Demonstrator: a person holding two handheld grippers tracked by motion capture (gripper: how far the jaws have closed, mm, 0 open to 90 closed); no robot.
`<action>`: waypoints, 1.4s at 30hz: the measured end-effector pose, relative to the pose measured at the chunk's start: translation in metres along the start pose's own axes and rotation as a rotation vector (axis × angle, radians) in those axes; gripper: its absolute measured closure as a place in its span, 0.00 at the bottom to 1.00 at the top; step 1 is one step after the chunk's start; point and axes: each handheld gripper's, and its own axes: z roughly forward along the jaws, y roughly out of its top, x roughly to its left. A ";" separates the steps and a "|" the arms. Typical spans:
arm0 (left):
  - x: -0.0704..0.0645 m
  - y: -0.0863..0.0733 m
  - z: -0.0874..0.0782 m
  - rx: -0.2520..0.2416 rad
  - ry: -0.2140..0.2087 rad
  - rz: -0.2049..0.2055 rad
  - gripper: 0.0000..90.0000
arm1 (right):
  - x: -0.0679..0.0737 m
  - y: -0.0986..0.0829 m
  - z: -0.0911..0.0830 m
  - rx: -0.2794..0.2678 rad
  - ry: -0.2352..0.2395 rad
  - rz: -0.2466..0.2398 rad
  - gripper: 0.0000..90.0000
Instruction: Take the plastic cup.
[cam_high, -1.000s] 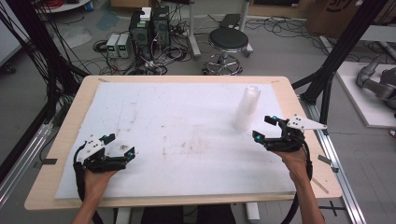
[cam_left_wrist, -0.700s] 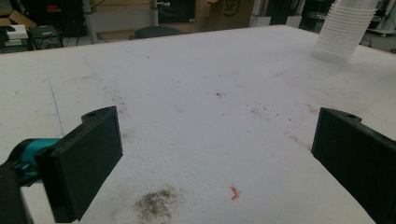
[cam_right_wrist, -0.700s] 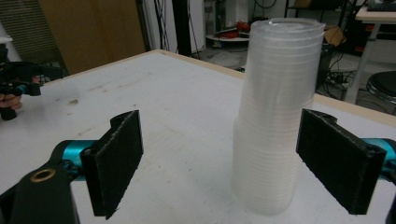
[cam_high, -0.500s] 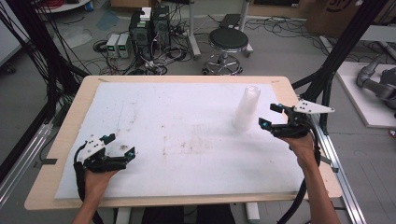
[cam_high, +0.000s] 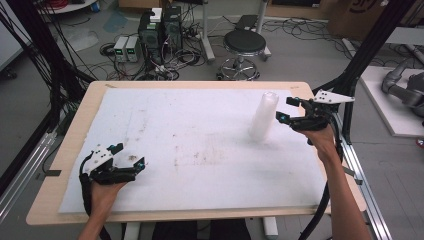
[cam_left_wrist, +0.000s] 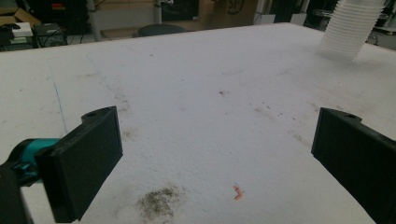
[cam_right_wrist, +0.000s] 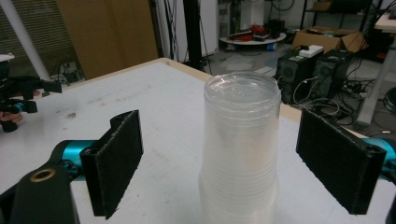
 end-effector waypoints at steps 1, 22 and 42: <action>0.000 0.000 0.000 0.000 0.000 0.001 0.02 | -0.004 0.001 0.004 0.005 0.013 -0.001 0.16; -0.001 0.000 0.000 -0.005 0.005 0.004 0.02 | -0.029 0.005 0.035 0.039 0.107 0.009 0.16; -0.001 0.000 0.000 -0.007 0.000 0.003 0.02 | -0.030 -0.003 0.056 0.078 0.092 0.011 0.16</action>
